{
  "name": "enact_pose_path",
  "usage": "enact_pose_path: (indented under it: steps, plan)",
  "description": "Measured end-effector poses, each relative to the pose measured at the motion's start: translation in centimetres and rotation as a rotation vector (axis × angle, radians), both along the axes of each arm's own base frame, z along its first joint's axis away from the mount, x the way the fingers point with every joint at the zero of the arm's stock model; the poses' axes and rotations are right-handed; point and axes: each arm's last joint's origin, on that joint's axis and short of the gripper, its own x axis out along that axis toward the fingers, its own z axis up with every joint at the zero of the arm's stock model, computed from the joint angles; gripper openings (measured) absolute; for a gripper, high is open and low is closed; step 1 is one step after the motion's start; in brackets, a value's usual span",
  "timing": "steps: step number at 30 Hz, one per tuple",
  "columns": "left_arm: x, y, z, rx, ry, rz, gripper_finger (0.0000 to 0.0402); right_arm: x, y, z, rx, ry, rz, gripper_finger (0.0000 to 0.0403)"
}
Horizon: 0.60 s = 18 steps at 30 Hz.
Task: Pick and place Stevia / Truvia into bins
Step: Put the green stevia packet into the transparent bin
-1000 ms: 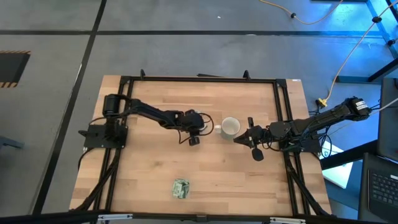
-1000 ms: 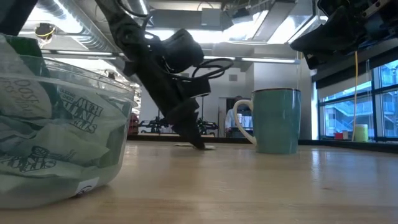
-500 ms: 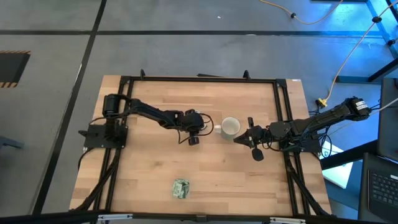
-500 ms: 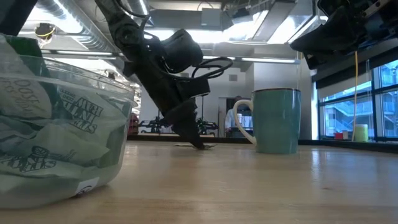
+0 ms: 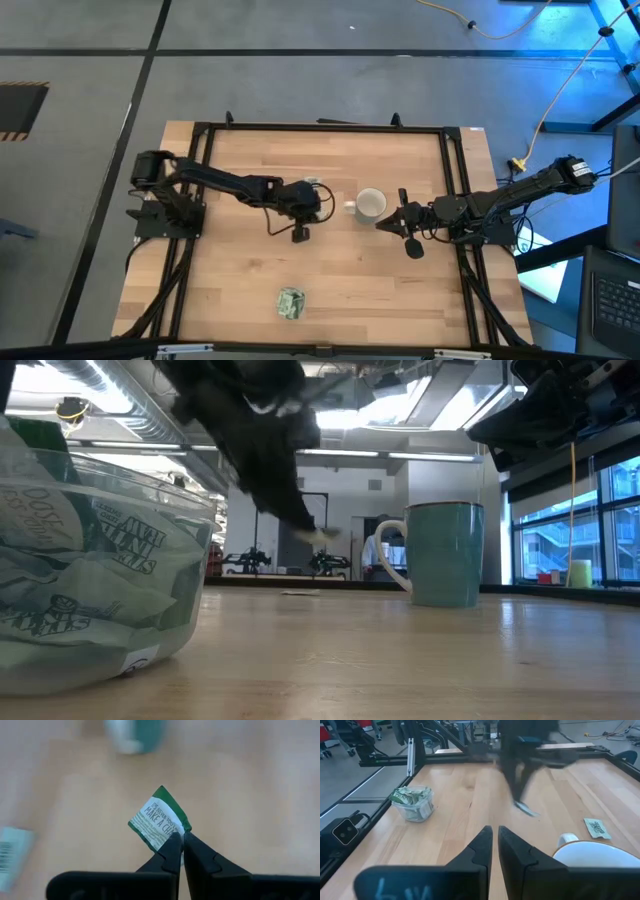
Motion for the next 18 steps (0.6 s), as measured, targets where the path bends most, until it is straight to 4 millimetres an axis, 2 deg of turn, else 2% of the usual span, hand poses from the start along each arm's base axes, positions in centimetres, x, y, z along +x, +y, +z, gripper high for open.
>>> enact_pose_path:
  steps: [6, 10, 13, 18]
  plan:
    - [-1.6, -3.9, 3.0, -0.242, -0.039, -0.271, 0.0009, 0.0, 0.0, 0.0, 0.002, 0.000, 0.000, 0.0035]
    - [-2.5, -7.5, 4.2, -0.355, -0.066, -0.453, 0.0009, 0.0, 0.0, 0.0, 0.004, 0.000, -0.001, 0.0035]
    - [-3.1, -10.3, 4.3, -0.362, -0.069, -0.533, 0.0009, 0.0, 0.0, 0.0, 0.015, 0.000, -0.004, 0.0035]
    - [-3.9, -14.2, 3.7, -0.269, -0.077, -0.580, 0.0009, 0.0, 0.0, 0.0, 0.030, 0.001, -0.008, 0.0035]
